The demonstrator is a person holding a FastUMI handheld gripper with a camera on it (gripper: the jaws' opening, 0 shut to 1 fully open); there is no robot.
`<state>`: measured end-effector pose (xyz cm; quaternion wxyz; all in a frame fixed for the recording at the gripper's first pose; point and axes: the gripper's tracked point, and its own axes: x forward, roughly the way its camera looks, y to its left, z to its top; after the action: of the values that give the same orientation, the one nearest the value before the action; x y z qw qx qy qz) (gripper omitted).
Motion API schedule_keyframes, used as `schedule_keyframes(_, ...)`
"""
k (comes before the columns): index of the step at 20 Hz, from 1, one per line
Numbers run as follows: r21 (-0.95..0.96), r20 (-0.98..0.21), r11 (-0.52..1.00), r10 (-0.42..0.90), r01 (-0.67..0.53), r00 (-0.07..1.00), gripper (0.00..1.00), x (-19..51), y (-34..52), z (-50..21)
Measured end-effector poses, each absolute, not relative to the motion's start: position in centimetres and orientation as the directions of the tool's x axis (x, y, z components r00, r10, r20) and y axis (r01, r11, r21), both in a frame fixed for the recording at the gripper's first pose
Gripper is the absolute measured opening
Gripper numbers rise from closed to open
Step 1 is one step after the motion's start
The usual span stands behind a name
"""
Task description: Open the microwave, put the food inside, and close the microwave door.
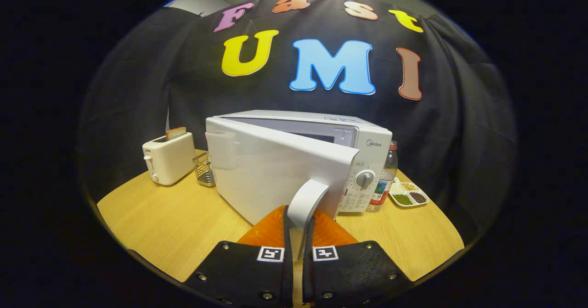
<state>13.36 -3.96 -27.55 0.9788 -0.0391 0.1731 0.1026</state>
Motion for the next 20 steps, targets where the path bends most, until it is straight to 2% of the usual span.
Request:
schedule_keyframes(14,-0.051,-0.326,0.899,0.397,-0.436,0.858,0.07,3.7,8.6,-26.8)
schedule_keyframes(16,-0.061,-0.320,0.901,0.391,-0.430,0.863,0.07,3.3,9.4,-26.8)
schedule_keyframes(20,-0.021,-0.332,0.947,0.296,-0.321,0.896,0.07,2.7,10.7,-26.7)
